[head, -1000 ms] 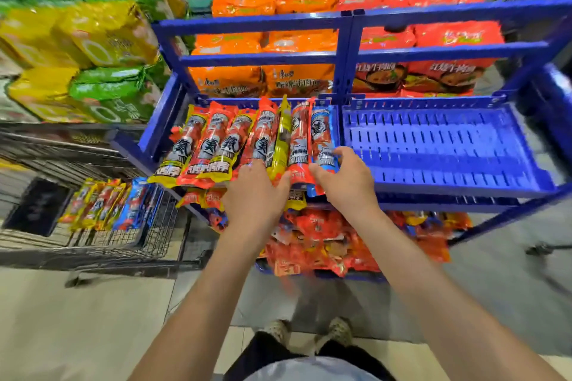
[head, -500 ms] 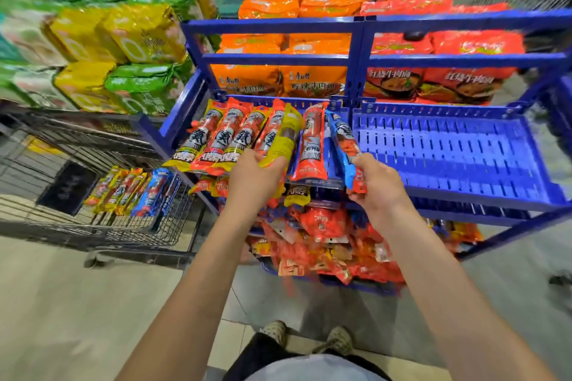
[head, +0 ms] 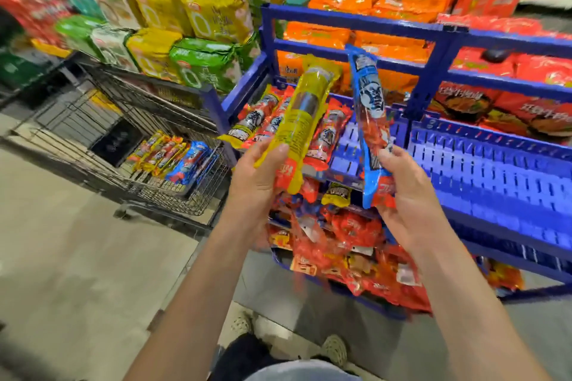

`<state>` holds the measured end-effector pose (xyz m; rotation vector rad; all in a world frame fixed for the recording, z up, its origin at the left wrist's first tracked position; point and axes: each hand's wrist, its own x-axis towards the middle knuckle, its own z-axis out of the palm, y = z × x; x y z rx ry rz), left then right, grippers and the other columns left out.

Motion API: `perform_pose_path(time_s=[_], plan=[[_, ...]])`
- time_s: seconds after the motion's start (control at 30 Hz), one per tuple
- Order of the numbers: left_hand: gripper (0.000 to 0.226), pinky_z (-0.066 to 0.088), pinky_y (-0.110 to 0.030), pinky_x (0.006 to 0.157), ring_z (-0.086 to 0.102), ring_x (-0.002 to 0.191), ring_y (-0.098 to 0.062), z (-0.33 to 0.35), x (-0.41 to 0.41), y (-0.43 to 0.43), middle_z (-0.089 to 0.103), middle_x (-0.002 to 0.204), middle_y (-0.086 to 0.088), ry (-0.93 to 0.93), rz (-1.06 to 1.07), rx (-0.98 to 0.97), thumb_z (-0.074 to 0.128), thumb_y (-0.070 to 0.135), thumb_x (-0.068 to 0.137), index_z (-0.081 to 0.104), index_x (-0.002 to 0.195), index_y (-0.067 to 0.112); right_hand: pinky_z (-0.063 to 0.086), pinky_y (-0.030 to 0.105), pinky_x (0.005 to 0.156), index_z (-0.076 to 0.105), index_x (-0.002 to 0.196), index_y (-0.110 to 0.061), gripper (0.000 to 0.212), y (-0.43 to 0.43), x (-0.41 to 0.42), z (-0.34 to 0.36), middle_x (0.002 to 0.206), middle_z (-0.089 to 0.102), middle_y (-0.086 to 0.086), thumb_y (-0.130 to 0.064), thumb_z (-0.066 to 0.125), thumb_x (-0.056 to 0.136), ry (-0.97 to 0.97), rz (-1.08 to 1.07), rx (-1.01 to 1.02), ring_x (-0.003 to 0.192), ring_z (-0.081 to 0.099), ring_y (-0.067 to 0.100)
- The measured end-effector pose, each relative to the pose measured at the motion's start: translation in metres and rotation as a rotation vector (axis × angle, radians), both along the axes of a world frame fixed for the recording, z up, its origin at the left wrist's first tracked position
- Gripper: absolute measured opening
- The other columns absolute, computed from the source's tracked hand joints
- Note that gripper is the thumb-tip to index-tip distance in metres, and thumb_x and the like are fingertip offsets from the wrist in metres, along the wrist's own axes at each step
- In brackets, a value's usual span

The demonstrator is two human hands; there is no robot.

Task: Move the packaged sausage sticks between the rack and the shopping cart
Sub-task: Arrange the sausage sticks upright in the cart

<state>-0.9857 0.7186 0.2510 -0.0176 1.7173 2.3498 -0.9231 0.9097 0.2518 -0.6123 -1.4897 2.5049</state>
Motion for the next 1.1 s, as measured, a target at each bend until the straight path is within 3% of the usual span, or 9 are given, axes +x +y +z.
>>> perform_pose_path(time_s=[0.1, 0.2, 0.3, 0.47, 0.53, 0.6, 0.73, 0.9, 1.1], plan=[[0.046, 0.052, -0.03, 0.055, 0.059, 0.063, -0.016, 0.01, 0.001, -0.044, 0.065, 0.089, -0.005, 0.051, 0.081, 0.037, 0.07, 0.028, 0.076, 0.057, 0.118, 0.014, 0.044, 0.015, 0.047, 0.057, 0.096, -0.02, 0.005, -0.036, -0.02, 0.015, 0.071, 0.059, -0.011, -0.016, 0.054, 0.096, 0.082, 0.114, 0.074, 0.058, 0.055, 0.003], [0.038, 0.053, -0.027, 0.054, 0.061, 0.061, -0.013, 0.015, 0.004, -0.099, 0.067, 0.089, -0.002, 0.101, 0.207, 0.059, 0.059, 0.016, 0.083, 0.055, 0.12, 0.013, 0.04, 0.012, 0.044, 0.056, 0.095, -0.022, 0.013, -0.085, -0.042, 0.022, 0.066, 0.057, -0.014, -0.02, 0.064, 0.084, 0.124, 0.273, 0.124, 0.052, 0.051, -0.001], [0.045, 0.053, -0.025, 0.049, 0.062, 0.055, -0.012, 0.013, 0.006, -0.156, 0.068, 0.08, 0.0, 0.07, 0.329, 0.113, 0.057, 0.008, 0.084, 0.046, 0.128, 0.008, 0.044, 0.013, 0.059, 0.062, 0.097, -0.021, 0.017, -0.143, -0.065, 0.018, 0.072, 0.064, -0.018, -0.018, 0.066, 0.08, 0.161, 0.425, 0.188, 0.063, 0.057, -0.004], [0.04, 0.044, -0.02, 0.041, 0.048, 0.041, -0.006, -0.012, 0.008, -0.247, 0.057, 0.056, 0.006, -0.025, 0.524, -0.021, 0.053, 0.013, 0.071, 0.049, 0.111, 0.009, 0.044, 0.016, 0.052, 0.063, 0.115, -0.01, 0.042, -0.25, -0.095, -0.008, 0.082, 0.066, -0.002, -0.023, 0.069, 0.075, 0.048, 0.594, 0.205, 0.06, 0.057, 0.001], [0.032, 0.044, -0.025, 0.047, 0.043, 0.041, -0.007, -0.027, 0.009, -0.284, 0.054, 0.058, 0.003, -0.08, 0.604, -0.066, 0.057, 0.017, 0.073, 0.052, 0.104, 0.012, 0.043, 0.015, 0.048, 0.061, 0.118, -0.005, 0.036, -0.291, -0.105, -0.023, 0.081, 0.065, -0.001, -0.014, 0.07, 0.084, -0.01, 0.647, 0.216, 0.055, 0.056, 0.0], [0.02, 0.043, -0.026, 0.05, 0.044, 0.044, -0.008, -0.042, 0.009, -0.321, 0.056, 0.071, -0.011, -0.131, 0.656, -0.095, 0.062, 0.016, 0.082, 0.054, 0.1, 0.013, 0.043, 0.015, 0.047, 0.062, 0.117, -0.006, 0.027, -0.329, -0.113, -0.04, 0.079, 0.067, -0.003, -0.01, 0.064, 0.09, -0.06, 0.691, 0.229, 0.055, 0.057, -0.001], [0.002, 0.04, -0.019, 0.043, 0.045, 0.046, -0.007, -0.069, -0.002, -0.387, 0.057, 0.088, -0.023, -0.222, 0.703, -0.163, 0.059, 0.017, 0.094, 0.057, 0.095, 0.017, 0.043, 0.018, 0.045, 0.065, 0.105, -0.009, 0.016, -0.396, -0.134, -0.073, 0.065, 0.066, -0.008, -0.009, 0.064, 0.09, -0.157, 0.681, 0.221, 0.053, 0.055, 0.005], [0.019, 0.045, -0.028, 0.055, 0.059, 0.074, -0.024, -0.099, -0.023, -0.46, 0.069, 0.098, -0.025, -0.387, 0.699, -0.242, 0.067, 0.035, 0.088, 0.06, 0.097, 0.021, 0.046, 0.024, 0.056, 0.068, 0.103, -0.011, 0.019, -0.462, -0.154, -0.114, 0.074, 0.065, 0.001, -0.021, 0.068, 0.087, -0.34, 0.638, 0.264, 0.059, 0.058, 0.011], [0.027, 0.048, -0.028, 0.051, 0.059, 0.069, -0.022, -0.131, -0.077, -0.509, 0.069, 0.095, -0.025, -0.472, 0.616, -0.263, 0.071, 0.037, 0.085, 0.06, 0.101, 0.018, 0.049, 0.025, 0.049, 0.067, 0.098, -0.01, 0.014, -0.491, -0.192, -0.141, 0.076, 0.065, 0.008, -0.02, 0.066, 0.09, -0.514, 0.506, 0.276, 0.058, 0.059, 0.016]])
